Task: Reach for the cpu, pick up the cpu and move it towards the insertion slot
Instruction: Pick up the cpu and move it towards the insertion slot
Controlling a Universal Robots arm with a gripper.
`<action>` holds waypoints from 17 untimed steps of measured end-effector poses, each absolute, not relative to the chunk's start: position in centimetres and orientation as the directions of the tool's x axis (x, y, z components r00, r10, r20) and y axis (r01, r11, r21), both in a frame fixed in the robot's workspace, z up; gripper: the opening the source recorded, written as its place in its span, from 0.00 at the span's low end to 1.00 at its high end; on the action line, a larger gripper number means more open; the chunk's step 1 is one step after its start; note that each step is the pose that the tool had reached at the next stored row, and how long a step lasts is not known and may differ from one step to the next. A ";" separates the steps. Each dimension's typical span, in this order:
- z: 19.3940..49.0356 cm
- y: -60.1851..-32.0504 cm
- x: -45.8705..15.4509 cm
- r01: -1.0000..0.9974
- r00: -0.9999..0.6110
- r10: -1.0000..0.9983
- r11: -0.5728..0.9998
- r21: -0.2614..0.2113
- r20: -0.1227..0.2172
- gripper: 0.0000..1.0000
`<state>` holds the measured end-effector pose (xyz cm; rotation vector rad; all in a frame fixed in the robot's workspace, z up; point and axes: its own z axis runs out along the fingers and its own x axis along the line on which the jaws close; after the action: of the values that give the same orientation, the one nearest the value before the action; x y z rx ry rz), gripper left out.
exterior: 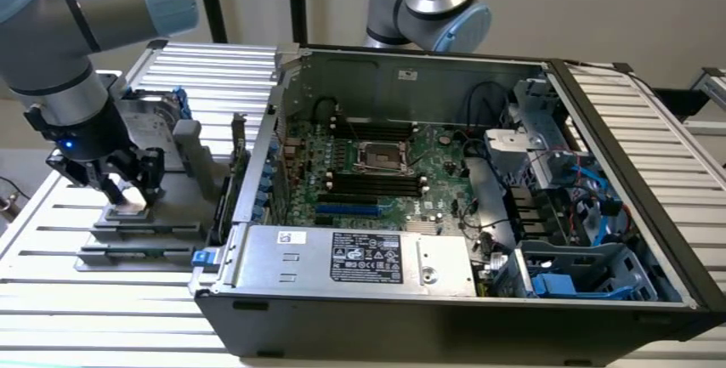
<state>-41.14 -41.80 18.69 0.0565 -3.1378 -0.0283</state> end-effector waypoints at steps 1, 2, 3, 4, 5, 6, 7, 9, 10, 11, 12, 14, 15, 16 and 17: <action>18.7 -41.8 -41.1 -0.036 -0.999 -0.036 0.999 0.018 0.003 0.54; 18.7 -41.8 -41.1 -0.037 -0.999 -0.037 0.999 0.018 0.003 0.54; 18.7 -41.8 -41.1 -0.037 -0.999 -0.037 0.999 0.018 0.003 0.54; 18.7 -41.8 -41.1 -0.038 -0.999 -0.038 0.999 0.018 0.003 0.54; 18.7 -41.8 -41.1 -0.038 -0.999 -0.038 0.999 0.018 0.003 0.54; 18.7 -41.8 -41.1 -0.038 -0.999 -0.038 0.999 0.018 0.003 0.54; 18.7 -41.8 -41.1 -0.038 -0.999 -0.038 0.999 0.018 0.003 0.54; 18.7 -41.8 -41.1 -0.039 -0.999 -0.039 0.999 0.018 0.003 0.54; 18.7 -41.8 -41.1 -0.039 -0.999 -0.039 0.999 0.018 0.003 0.54; 18.7 -41.8 -41.1 -0.039 -0.999 -0.039 0.999 0.018 0.003 0.54; 18.7 -41.8 -41.1 -0.039 -0.999 -0.039 0.999 0.018 0.003 0.54; 18.7 -41.8 -41.1 -0.039 -0.999 -0.039 0.999 0.018 0.003 0.54; 18.7 -41.8 -41.1 -0.039 -0.999 -0.039 0.999 0.018 0.003 0.54; 18.7 -41.8 -41.1 -0.040 -0.999 -0.040 0.999 0.018 0.003 0.54; 18.7 -41.8 -41.1 -0.040 -0.999 -0.040 0.999 0.018 0.003 0.56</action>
<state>-41.13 -41.80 18.68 0.0623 -3.1379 -0.0284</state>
